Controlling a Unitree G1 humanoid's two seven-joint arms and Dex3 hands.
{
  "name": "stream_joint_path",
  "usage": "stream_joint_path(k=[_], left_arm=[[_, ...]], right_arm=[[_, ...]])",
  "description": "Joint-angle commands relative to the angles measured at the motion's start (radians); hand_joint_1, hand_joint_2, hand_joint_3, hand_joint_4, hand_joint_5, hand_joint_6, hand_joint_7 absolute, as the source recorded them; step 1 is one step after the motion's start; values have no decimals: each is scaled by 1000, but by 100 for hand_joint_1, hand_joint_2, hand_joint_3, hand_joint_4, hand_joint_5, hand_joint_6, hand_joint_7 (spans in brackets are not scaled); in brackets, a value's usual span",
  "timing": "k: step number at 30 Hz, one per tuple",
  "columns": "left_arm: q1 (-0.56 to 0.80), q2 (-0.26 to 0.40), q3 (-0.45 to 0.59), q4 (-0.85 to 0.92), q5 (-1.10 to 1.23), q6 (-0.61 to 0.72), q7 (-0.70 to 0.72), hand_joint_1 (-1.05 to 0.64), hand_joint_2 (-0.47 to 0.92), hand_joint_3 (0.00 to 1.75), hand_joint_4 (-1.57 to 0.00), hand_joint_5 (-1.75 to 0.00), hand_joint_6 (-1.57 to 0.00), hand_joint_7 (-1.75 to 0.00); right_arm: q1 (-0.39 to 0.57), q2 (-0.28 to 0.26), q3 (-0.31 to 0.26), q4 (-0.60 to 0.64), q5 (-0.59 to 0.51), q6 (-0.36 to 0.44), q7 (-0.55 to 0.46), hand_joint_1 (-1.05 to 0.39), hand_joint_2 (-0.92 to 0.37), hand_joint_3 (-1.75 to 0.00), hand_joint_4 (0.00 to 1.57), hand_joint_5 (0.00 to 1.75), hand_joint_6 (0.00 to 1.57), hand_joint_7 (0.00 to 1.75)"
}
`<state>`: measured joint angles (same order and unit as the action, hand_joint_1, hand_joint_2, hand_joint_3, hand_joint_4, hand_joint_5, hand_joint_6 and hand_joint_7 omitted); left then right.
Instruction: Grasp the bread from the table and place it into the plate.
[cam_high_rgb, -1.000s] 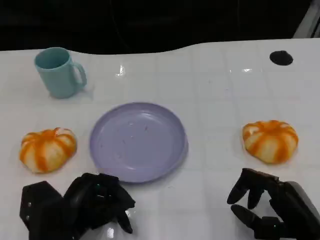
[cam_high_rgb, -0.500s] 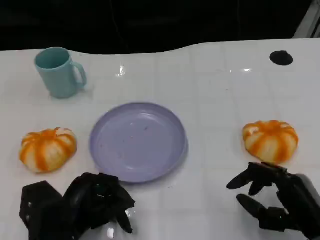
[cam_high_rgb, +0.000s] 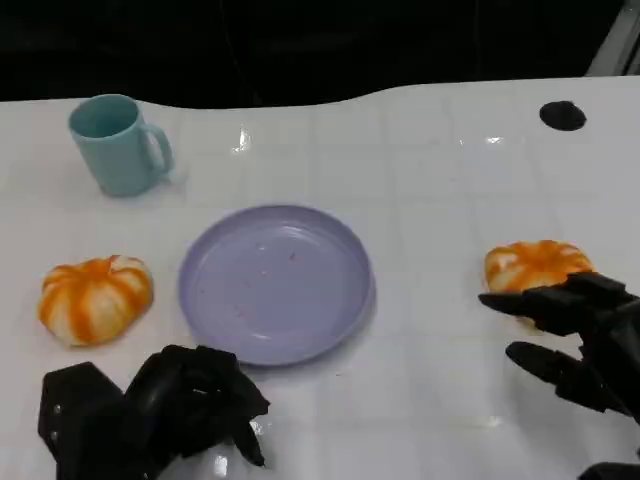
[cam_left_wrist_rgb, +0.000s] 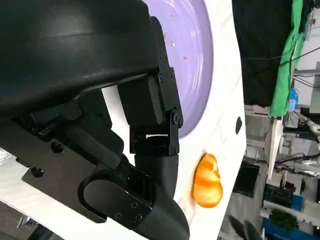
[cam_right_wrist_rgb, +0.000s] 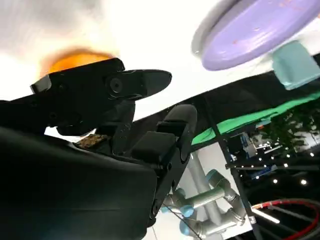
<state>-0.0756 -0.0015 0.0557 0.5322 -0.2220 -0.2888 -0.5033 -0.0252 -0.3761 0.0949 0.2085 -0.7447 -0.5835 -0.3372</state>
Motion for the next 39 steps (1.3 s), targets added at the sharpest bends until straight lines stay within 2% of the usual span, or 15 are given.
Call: stream_joint_path(k=[1,7,17,25,39], left_arm=[[7,16,6,-6,2,-6,6,-105,80,1,-156,-87,-157,-53],[6,12,6,-4,-1,-7,5,-105,79,0,-156,-87,-157,-54],[16,7,-2,-21,8,-8,14,-105,80,1,-156,-88,-157,-55],[21,3,-2,-30,0,-5,9,-105,80,0,-155,-88,-157,-55],[31,-2,-2,-56,-1,22,19,-105,77,0,-156,-87,-157,-55]], right_arm=[[1,-54,-1,-73,-60,105,35,-47,-92,-18,33,42,52,2],[-20,-65,24,-134,-119,257,104,-53,-92,-10,20,32,41,0],[-107,-55,93,-159,-186,486,257,-53,-89,-1,5,32,31,0],[-174,-58,153,-98,-189,550,292,-47,-83,0,2,40,30,0],[-302,-47,240,131,-166,575,261,-45,-83,-1,5,37,30,0]])
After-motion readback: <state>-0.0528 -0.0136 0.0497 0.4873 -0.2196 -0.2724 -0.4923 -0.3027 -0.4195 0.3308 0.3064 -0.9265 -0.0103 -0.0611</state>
